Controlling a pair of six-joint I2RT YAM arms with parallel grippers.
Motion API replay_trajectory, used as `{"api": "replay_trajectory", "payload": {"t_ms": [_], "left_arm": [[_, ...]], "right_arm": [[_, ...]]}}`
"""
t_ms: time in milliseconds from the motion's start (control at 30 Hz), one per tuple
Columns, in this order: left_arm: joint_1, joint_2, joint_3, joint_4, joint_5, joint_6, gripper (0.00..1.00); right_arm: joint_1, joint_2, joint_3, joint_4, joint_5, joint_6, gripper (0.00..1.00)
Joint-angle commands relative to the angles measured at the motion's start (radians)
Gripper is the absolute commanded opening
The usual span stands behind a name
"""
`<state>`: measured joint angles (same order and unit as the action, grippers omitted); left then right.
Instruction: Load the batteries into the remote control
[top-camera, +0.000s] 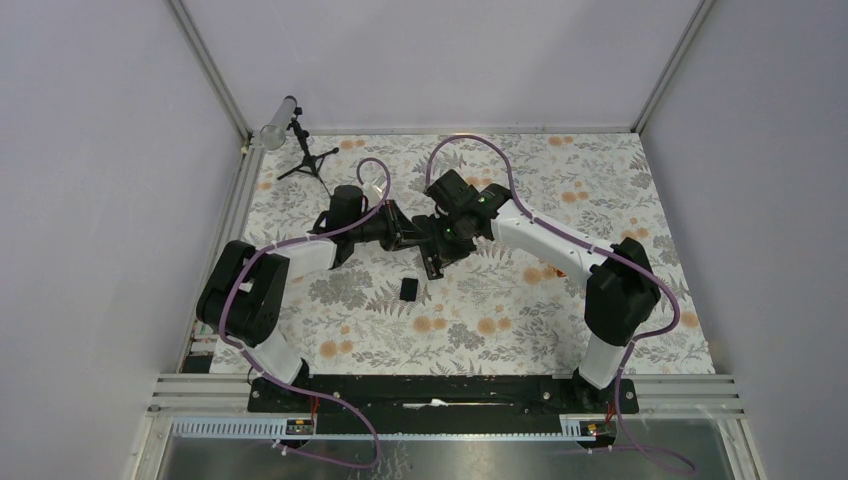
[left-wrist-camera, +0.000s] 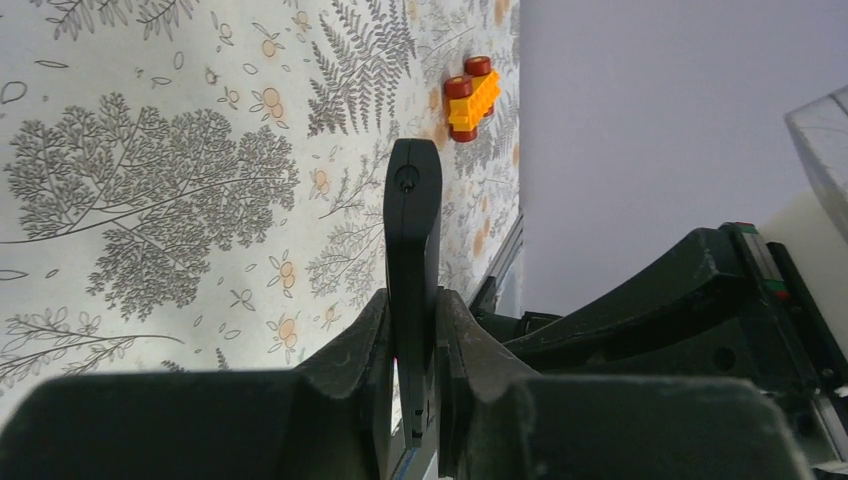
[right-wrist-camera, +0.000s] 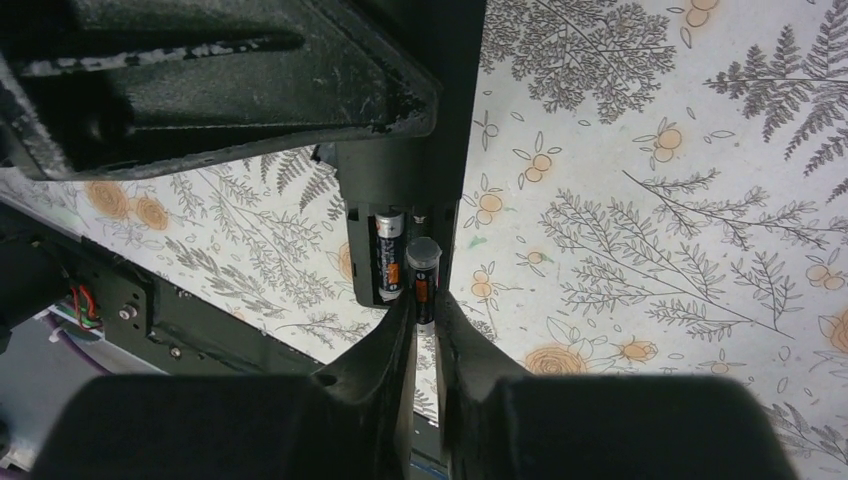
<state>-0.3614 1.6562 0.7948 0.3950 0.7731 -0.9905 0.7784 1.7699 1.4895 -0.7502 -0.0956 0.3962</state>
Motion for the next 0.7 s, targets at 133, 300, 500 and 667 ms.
{"api": "replay_trajectory", "payload": {"t_ms": [133, 300, 500, 667], "left_arm": [[0.004, -0.028, 0.057, -0.036, 0.002, 0.071, 0.00], [0.004, -0.029, 0.058, -0.031, 0.002, 0.071, 0.00], [0.004, -0.023, 0.059, -0.026, 0.002, 0.066, 0.00], [0.004, -0.018, 0.060, -0.023, -0.001, 0.061, 0.00]], "right_arm": [[-0.007, 0.014, 0.020, 0.044, -0.116, -0.019, 0.13], [-0.008, 0.049, 0.063, -0.035, -0.112, -0.019, 0.14], [-0.008, 0.077, 0.093, -0.089, -0.080, -0.026, 0.14], [-0.007, 0.078, 0.100, -0.095, -0.069, -0.027, 0.14]]}}
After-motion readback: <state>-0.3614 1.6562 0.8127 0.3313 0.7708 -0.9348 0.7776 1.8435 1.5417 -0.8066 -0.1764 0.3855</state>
